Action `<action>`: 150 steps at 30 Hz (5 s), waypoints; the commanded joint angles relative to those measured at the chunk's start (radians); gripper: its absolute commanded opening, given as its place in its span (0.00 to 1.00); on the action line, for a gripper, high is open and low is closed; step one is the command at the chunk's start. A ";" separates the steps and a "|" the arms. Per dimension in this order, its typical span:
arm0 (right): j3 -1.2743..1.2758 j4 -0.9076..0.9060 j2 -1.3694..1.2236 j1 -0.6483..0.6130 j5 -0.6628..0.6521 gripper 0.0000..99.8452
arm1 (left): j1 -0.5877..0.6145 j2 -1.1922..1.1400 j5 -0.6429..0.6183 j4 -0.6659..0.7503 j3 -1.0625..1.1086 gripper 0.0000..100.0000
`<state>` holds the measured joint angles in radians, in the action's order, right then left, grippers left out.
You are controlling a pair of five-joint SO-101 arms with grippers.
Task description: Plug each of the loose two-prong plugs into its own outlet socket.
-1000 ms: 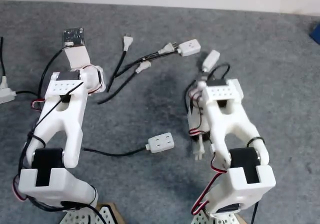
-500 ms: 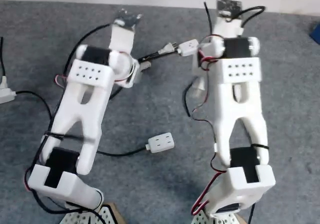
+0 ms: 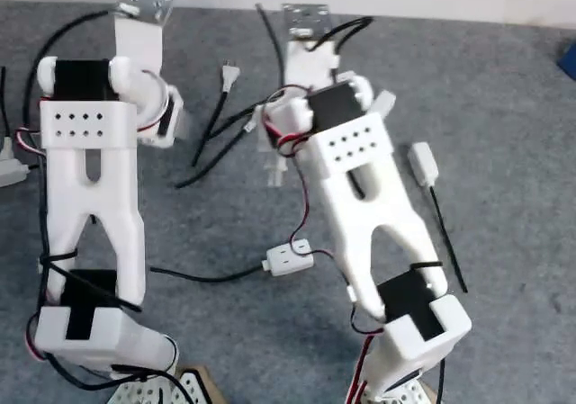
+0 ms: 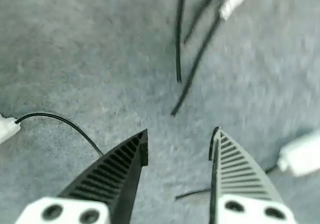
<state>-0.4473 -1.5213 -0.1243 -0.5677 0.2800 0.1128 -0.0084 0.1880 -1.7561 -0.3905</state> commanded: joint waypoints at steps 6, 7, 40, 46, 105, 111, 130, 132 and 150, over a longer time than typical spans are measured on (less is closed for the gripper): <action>-0.205 -0.050 0.024 -0.033 0.003 0.01 | 0.036 0.223 0.068 -0.011 -0.059 0.51; -0.228 -0.062 0.024 -0.033 0.003 0.01 | 0.038 0.248 0.068 -0.011 -0.081 0.55; 0.357 0.099 0.079 -0.228 0.009 0.01 | -0.079 1.626 -0.037 0.677 1.667 0.54; 0.691 0.280 0.332 -0.225 0.003 0.01 | -0.079 1.633 -0.032 0.717 1.745 0.54; 0.588 0.073 0.412 -0.191 -0.054 0.01 | -0.101 1.624 -0.031 0.833 1.814 0.49; 0.651 0.140 0.421 -0.041 -0.054 0.01 | -0.051 1.632 -0.031 0.836 1.814 0.49; 1.201 0.441 0.829 0.051 -0.071 0.01 | 0.016 1.624 -0.032 0.855 1.831 0.49; 1.224 0.479 0.805 0.050 -0.077 0.01 | 0.018 1.624 -0.032 0.853 1.831 0.49; 1.262 0.504 0.736 0.024 -0.110 0.01 | 0.018 1.624 -0.032 0.853 1.833 0.49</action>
<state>0.8186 -1.0334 0.6076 -0.5309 0.1849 0.1189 1.6164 0.1588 -0.9183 1.4477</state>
